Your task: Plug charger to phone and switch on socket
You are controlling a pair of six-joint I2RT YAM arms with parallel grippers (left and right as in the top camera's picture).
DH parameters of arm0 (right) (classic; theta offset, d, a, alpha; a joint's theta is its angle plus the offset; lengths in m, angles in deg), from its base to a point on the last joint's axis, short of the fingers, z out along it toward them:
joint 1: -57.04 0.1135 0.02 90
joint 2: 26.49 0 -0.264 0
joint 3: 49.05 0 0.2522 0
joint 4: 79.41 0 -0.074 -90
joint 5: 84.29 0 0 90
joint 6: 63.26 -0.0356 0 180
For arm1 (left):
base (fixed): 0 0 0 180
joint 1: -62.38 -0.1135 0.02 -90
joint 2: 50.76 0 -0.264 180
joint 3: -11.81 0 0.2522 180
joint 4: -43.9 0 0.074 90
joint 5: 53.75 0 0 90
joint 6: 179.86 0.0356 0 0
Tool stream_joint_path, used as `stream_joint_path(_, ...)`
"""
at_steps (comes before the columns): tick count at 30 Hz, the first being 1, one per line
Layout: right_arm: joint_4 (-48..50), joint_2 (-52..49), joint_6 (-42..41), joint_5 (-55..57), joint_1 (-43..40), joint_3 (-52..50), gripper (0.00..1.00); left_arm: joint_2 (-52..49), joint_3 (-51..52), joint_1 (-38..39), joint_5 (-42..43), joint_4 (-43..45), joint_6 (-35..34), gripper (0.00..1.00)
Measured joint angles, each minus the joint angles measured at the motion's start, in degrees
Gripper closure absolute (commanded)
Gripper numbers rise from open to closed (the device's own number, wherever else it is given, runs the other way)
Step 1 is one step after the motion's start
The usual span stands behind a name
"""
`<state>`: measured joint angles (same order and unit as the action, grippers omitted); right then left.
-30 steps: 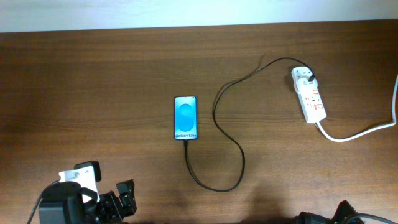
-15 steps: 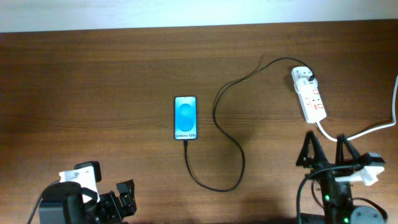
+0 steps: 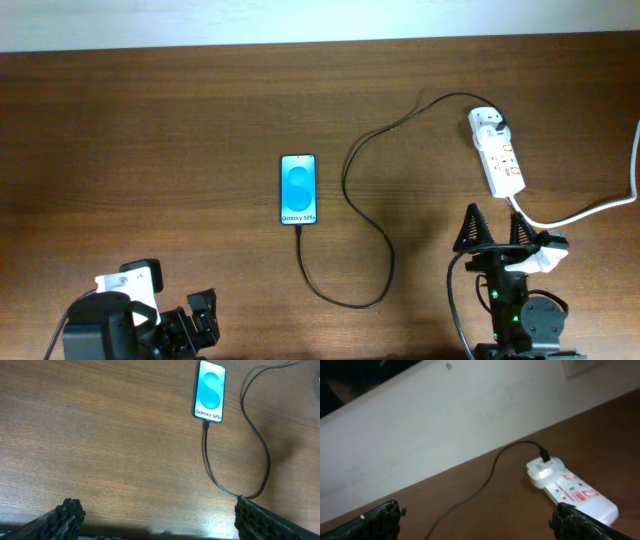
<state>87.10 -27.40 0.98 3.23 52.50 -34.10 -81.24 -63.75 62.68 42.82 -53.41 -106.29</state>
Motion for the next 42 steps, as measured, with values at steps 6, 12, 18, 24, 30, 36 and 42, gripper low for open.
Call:
stream_joint_path(6, -4.6, 0.0, 0.6, 1.8, 0.0, -0.5, 0.02, 0.0, 0.0, 0.0, 0.0, 0.0, 0.0, 0.01)
stream_joint_path(12, -4.5, 0.0, 5.3, 2.1, 1.2, -0.5, 0.02, 0.0, 0.0, 0.0, 0.0, 0.0, 0.0, 0.01)
stream_joint_path(18, -4.5, 0.0, 5.9, 2.1, 1.3, -0.5, 0.02, 0.0, 0.0, 0.0, 0.0, 0.0, 0.0, 0.01)
stream_joint_path(24, -4.6, 0.0, 6.3, 2.1, 1.3, -0.5, 0.02, 0.0, 0.0, 0.0, 0.0, 0.0, 0.0, 0.0)
stream_joint_path(30, -4.5, 0.0, 9.5, 2.7, 1.3, -0.5, 0.02, 0.0, 0.0, 0.0, 0.0, 0.0, 0.0, 0.01)
stream_joint_path(36, -4.6, 0.0, 24.9, 2.7, 1.3, -0.5, 0.02, 0.0, 0.0, 0.0, 0.0, 0.0, 0.0, 0.01)
stream_joint_path(42, -4.5, 0.0, 26.7, 2.7, 1.1, -0.5, 0.02, 0.0, 0.0, 0.0, 0.0, 0.0, 0.0, 0.01)
